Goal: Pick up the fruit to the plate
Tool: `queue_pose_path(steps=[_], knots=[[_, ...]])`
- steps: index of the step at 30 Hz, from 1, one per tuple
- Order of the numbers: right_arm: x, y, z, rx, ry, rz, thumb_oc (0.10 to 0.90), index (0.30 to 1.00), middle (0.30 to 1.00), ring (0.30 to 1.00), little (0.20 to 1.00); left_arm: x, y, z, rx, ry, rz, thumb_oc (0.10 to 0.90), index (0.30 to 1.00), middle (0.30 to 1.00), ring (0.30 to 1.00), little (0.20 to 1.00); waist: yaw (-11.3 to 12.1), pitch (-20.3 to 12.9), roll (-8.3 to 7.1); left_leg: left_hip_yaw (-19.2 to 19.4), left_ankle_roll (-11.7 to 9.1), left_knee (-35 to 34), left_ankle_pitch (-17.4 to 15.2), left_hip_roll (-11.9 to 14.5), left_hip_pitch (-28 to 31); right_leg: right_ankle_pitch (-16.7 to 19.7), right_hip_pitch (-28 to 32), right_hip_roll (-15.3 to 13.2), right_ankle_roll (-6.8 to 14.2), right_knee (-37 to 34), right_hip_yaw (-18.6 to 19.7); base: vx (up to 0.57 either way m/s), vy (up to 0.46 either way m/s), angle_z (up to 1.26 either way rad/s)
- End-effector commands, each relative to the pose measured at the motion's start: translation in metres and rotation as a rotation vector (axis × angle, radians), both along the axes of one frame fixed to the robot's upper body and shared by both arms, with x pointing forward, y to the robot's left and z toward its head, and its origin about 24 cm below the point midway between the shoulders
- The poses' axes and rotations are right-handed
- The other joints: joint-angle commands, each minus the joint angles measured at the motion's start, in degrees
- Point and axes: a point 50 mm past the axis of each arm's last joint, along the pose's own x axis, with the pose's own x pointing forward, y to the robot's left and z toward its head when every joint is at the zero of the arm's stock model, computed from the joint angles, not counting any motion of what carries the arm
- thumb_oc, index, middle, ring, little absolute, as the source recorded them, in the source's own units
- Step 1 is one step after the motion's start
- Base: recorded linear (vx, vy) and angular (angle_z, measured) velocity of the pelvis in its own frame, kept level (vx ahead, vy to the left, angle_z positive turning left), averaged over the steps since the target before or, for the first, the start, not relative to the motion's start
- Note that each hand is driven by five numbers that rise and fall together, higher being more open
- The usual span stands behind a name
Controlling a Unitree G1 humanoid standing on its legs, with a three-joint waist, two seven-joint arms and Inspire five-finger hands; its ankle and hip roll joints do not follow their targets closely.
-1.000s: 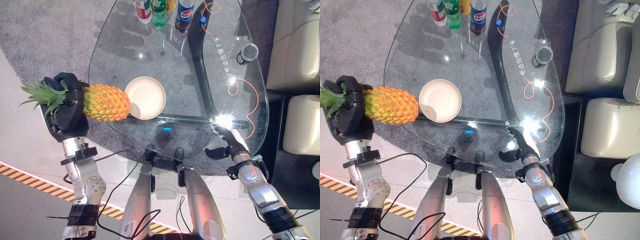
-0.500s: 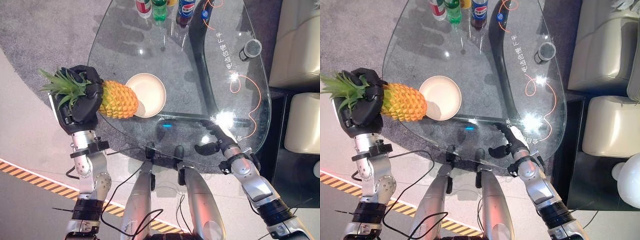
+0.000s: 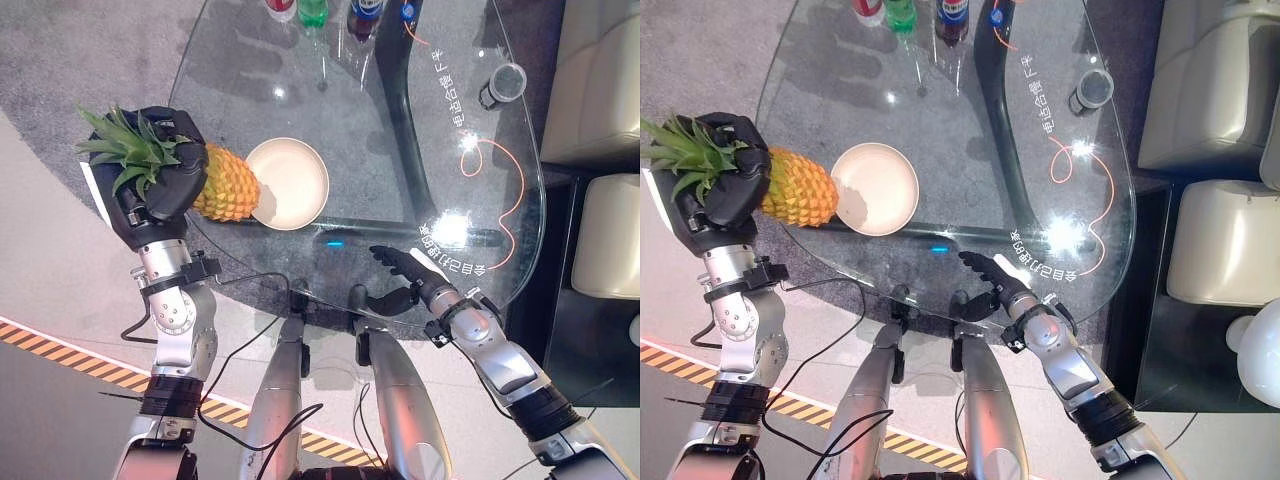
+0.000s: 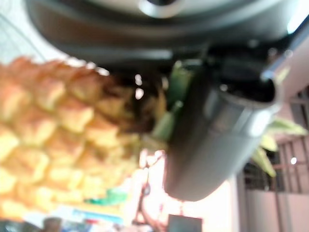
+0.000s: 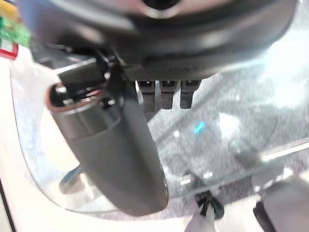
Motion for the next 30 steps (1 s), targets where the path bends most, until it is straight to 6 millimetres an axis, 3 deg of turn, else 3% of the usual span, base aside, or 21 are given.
queue_pose_path(steps=[1,14,30], knots=[[-0.006,0.019,0.010,0.053,0.012,0.146,0.800,0.900,0.900,0.900,0.900,-0.020,-0.002,0.055,0.087,-0.358,0.046,0.100,0.300,0.300,0.300,0.200,-1.5,-1.6,0.17,2.6,0.0,7.1,-4.2,-1.8,-2.2,3.5,1.3,1.3,2.9,-5.8,1.5,0.00,0.044,-0.01],[-0.006,0.047,0.001,0.117,0.191,0.318,0.800,0.900,0.900,0.900,0.900,0.001,-0.013,0.064,0.062,-0.352,0.077,0.100,0.300,0.300,0.300,0.200,-2.2,-1.6,-0.18,2.6,-0.3,9.9,-5.3,-2.4,-7.5,3.5,-4.2,1.2,2.8,-4.0,1.6,0.01,0.036,-0.03],[0.004,0.043,0.003,0.115,0.228,0.330,0.800,0.900,0.900,0.900,0.900,0.015,-0.023,0.075,0.118,-0.360,0.159,0.100,0.300,0.300,0.300,0.200,-3.0,-1.6,-0.40,2.4,-0.3,12.2,-5.5,-3.1,-13.7,4.8,-11.1,1.6,3.2,-3.0,2.5,0.01,0.031,-0.02]])
